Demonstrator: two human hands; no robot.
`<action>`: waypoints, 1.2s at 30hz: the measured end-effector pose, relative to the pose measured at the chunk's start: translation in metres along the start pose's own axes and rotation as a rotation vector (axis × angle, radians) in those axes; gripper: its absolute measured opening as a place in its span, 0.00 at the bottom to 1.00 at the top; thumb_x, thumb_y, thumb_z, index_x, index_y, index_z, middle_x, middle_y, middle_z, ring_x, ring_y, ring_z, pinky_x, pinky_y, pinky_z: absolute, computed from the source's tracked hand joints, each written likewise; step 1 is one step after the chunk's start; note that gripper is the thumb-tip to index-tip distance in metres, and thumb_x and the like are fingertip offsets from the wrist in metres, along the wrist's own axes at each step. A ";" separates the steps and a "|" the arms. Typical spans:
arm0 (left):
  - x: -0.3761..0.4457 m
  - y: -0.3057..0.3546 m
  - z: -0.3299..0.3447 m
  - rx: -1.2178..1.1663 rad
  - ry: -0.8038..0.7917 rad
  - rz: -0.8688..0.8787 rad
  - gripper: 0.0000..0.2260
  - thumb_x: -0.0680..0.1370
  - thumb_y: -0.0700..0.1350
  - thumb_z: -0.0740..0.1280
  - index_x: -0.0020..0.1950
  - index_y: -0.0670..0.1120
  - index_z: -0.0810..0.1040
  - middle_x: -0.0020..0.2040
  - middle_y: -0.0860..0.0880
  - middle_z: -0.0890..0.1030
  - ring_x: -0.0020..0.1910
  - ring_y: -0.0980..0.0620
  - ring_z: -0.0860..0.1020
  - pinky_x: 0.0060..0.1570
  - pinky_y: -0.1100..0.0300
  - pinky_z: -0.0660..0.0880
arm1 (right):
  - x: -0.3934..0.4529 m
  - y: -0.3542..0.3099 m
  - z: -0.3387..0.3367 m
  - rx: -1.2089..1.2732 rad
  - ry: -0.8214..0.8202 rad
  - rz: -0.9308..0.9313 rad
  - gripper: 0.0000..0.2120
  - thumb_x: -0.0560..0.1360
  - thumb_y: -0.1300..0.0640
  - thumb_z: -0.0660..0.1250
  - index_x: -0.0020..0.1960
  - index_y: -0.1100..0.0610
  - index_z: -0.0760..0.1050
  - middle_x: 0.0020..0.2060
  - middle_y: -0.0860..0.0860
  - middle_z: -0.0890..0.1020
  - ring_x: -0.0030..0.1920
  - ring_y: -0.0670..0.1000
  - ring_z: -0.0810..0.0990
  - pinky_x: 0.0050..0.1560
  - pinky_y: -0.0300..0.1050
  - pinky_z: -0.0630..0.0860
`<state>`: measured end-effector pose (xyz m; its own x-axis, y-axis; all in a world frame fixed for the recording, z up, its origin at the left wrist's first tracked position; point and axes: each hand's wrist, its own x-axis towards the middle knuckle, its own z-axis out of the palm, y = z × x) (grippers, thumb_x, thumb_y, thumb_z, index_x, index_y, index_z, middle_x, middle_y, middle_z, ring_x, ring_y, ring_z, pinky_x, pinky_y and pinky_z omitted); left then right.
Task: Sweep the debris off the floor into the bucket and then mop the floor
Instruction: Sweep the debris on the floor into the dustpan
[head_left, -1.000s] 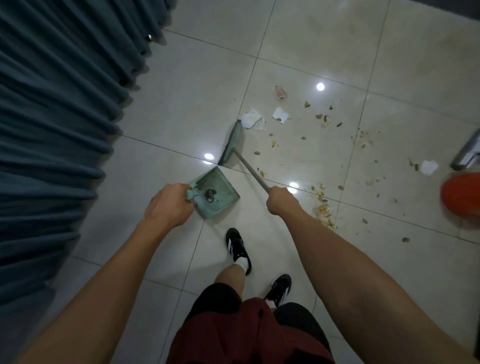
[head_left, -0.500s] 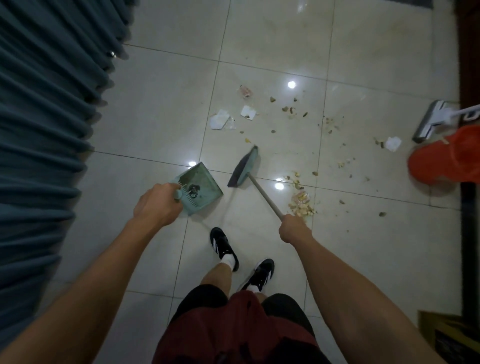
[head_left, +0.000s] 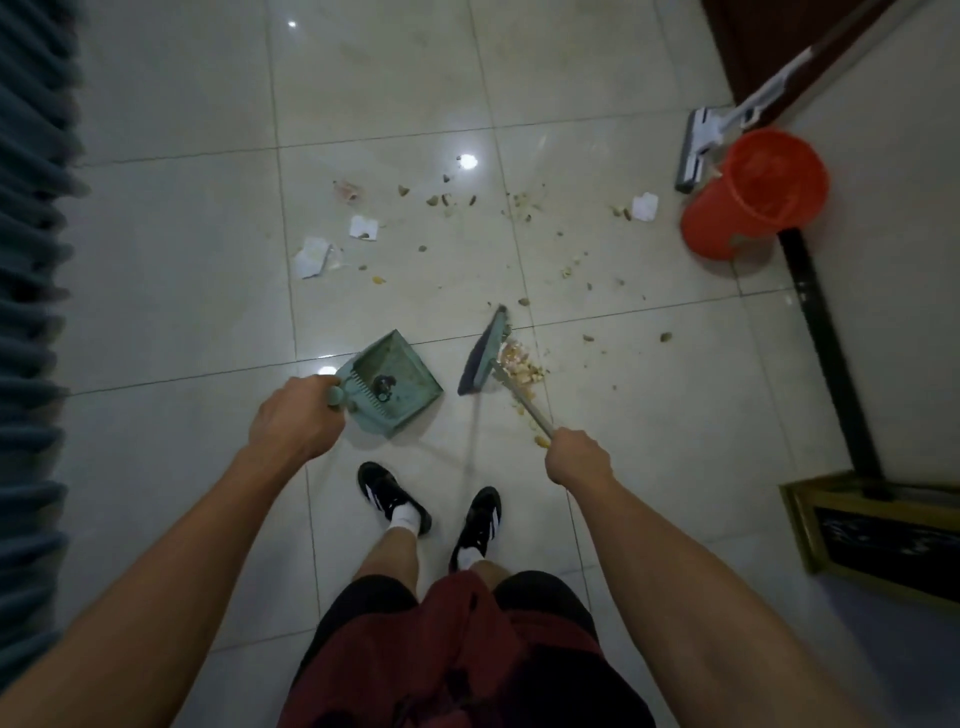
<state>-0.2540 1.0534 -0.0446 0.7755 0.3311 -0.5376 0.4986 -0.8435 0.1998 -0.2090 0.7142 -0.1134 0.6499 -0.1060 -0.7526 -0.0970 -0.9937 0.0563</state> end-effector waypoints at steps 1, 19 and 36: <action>-0.001 0.010 0.001 0.009 -0.002 0.018 0.06 0.76 0.42 0.63 0.43 0.52 0.77 0.40 0.48 0.80 0.38 0.44 0.79 0.39 0.55 0.77 | -0.001 0.007 -0.002 0.017 -0.003 0.006 0.13 0.79 0.60 0.59 0.61 0.58 0.76 0.54 0.55 0.80 0.52 0.55 0.81 0.44 0.45 0.74; 0.033 -0.039 -0.056 -0.097 0.051 -0.038 0.07 0.77 0.42 0.64 0.44 0.52 0.79 0.39 0.48 0.81 0.37 0.46 0.79 0.42 0.52 0.81 | 0.014 -0.111 -0.050 0.067 0.093 -0.133 0.14 0.79 0.60 0.60 0.63 0.59 0.76 0.56 0.56 0.79 0.52 0.56 0.81 0.45 0.45 0.74; 0.119 -0.237 -0.177 -0.248 0.064 -0.234 0.04 0.77 0.44 0.67 0.48 0.50 0.81 0.42 0.47 0.81 0.40 0.44 0.80 0.41 0.55 0.78 | 0.054 -0.415 -0.117 -0.142 0.081 -0.341 0.13 0.79 0.58 0.61 0.62 0.57 0.75 0.46 0.53 0.78 0.42 0.55 0.79 0.39 0.46 0.75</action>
<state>-0.2112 1.3673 -0.0115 0.6476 0.5360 -0.5415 0.7389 -0.6154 0.2744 -0.0453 1.1166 -0.1002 0.6851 0.2346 -0.6897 0.2372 -0.9670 -0.0934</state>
